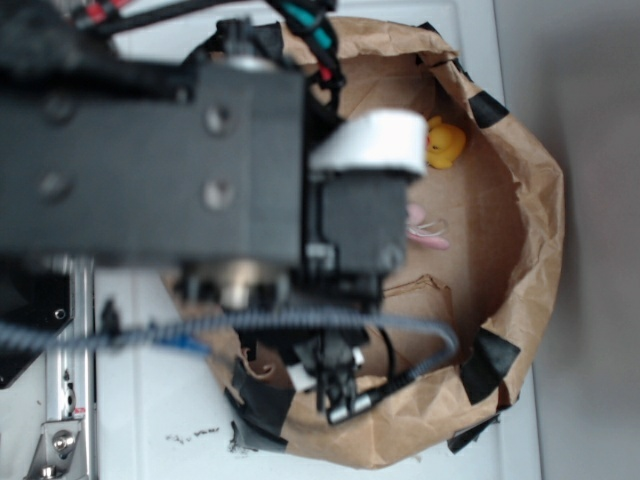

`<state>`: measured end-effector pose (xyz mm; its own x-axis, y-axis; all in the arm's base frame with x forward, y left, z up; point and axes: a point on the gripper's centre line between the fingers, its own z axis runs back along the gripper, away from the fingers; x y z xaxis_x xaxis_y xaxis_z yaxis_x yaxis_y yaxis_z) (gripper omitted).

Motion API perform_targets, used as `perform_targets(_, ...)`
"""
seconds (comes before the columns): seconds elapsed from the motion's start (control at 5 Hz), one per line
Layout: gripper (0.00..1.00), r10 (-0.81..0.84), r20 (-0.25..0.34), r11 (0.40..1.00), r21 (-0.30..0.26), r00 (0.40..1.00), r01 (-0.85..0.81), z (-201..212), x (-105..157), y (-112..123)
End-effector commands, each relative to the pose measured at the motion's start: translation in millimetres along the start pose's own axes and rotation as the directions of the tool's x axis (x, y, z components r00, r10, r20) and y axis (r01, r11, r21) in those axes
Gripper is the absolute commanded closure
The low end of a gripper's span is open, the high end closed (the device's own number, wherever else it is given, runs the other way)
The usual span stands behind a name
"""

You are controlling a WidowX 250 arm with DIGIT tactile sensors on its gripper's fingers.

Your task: Grab the silver keys.

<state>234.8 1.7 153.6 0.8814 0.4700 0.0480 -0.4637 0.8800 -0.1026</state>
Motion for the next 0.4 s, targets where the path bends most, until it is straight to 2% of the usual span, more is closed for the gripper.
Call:
perform_targets(0.0, 0.00, 0.038, 0.158, 0.999, -0.007, 0.987, -0.038, -41.5, -24.9, 66.2)
perform_targets(0.2, 0.00, 0.078, 0.180, 0.996, 0.030, 0.981, -0.085, -61.7, -39.4, 81.4)
